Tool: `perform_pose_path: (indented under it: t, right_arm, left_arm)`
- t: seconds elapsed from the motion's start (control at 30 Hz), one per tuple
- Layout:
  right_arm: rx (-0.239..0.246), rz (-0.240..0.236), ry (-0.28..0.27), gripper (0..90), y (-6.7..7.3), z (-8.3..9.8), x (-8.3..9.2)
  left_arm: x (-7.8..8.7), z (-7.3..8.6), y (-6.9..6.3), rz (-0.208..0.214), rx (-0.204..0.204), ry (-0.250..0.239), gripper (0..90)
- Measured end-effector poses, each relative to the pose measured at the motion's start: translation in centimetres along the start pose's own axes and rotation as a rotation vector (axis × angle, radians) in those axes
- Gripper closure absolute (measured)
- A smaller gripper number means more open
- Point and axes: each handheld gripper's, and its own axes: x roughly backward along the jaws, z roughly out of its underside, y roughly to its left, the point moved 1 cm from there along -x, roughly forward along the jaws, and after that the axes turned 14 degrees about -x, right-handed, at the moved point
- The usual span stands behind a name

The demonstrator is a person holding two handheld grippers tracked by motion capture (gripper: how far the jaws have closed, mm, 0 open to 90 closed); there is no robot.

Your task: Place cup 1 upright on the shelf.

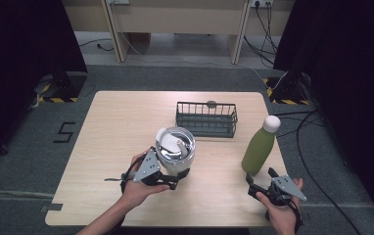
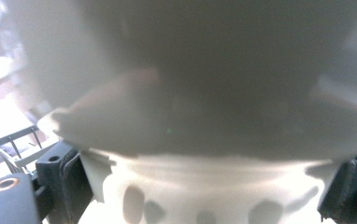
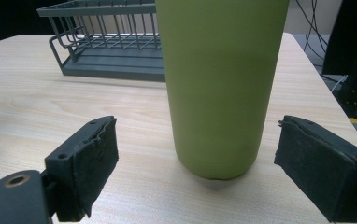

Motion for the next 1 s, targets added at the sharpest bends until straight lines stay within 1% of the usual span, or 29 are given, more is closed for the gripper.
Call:
perform_pose_path:
  t: [0.03,0.07,0.1,0.2,0.37,0.47,0.73,0.9,0.97,1.0]
  right_arm:
    - [-0.002,0.000,0.001,12.9,0.0,0.0,0.0]
    - [-0.002,-0.001,0.000,12.9,0.0,0.0,0.0]
    - [0.003,0.000,-0.001,13.0,0.0,0.0,-0.1]
    - [-0.001,-0.003,0.001,13.1,0.1,0.0,-0.1]
    - [0.002,-0.001,-0.001,13.3,0.0,0.0,-0.1]
    - [-0.006,-0.003,0.000,13.4,0.0,0.1,-0.1]
    - [-0.007,-0.003,0.002,13.8,0.0,0.1,-0.1]
    - [-0.008,-0.005,0.001,13.9,0.0,0.1,-0.1]
    - [-0.008,-0.005,0.001,14.0,0.0,0.1,-0.1]
    - [-0.009,-0.005,0.000,14.0,0.0,0.1,-0.1]
  left_arm:
    - [0.0,0.0,0.0,0.000,0.000,0.000,9.9]
    - [-0.1,-0.1,0.3,-0.007,-0.006,0.002,9.8]
    - [-0.1,-0.1,0.3,-0.007,-0.006,0.002,9.9]
    - [-0.5,-0.5,1.0,-0.019,-0.012,0.000,9.9]
    - [-0.9,-0.9,1.7,-0.030,-0.015,-0.008,9.9]
    - [-1.1,-1.0,1.9,-0.032,-0.008,-0.013,9.9]
    - [-1.9,-1.4,2.9,-0.045,-0.019,-0.011,9.9]
    - [-2.2,-1.6,3.2,-0.050,-0.020,-0.013,9.9]
    - [-2.3,-1.6,3.4,-0.055,-0.010,-0.016,9.9]
    - [-2.3,-1.6,3.5,-0.057,-0.012,-0.014,9.9]
